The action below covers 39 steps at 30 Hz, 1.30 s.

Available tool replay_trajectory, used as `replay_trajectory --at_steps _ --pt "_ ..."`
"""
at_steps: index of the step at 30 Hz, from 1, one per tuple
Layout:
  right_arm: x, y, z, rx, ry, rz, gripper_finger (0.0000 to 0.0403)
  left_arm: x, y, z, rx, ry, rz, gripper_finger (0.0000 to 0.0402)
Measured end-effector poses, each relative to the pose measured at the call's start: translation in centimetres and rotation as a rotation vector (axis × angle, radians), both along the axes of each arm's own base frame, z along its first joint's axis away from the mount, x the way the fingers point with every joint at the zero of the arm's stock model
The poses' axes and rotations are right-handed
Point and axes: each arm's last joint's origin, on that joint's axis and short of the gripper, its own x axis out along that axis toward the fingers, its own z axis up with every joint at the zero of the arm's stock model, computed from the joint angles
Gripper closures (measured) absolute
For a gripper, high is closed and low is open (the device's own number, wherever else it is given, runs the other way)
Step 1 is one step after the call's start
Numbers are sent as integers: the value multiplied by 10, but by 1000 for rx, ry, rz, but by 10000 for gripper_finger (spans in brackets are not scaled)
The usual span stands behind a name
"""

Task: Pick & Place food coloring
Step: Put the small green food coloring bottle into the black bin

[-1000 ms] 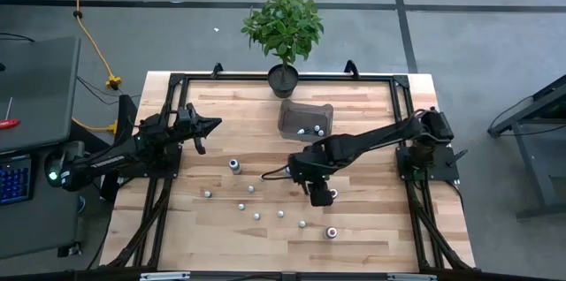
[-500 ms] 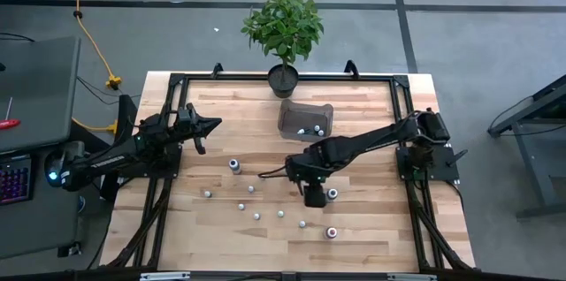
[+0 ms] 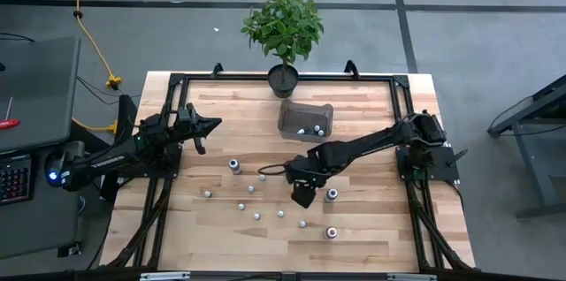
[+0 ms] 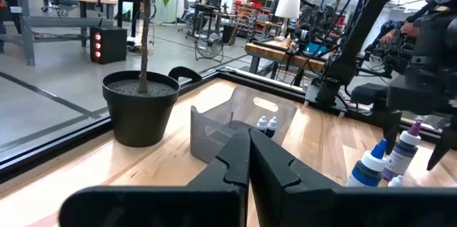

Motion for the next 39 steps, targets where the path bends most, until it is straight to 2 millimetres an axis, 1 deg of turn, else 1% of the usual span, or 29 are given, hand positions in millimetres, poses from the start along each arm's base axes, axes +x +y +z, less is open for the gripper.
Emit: replay_trajectory --at_steps 10,16,18,28,36,39 --pt "5 1 -14 20 54 -175 162 0 0 0 0 0 0 401" --pt "8 2 -23 38 88 -222 162 0 0 0 0 0 0 401" --pt "9 2 -27 38 94 -225 162 0 0 0 0 0 0 401" --pt "9 3 -29 18 86 -210 164 0 0 0 0 0 0 401" --pt "10 4 -30 14 80 -190 193 0 0 0 0 0 0 401" --pt "12 4 -35 24 92 -183 201 0 0 0 0 0 0 401"
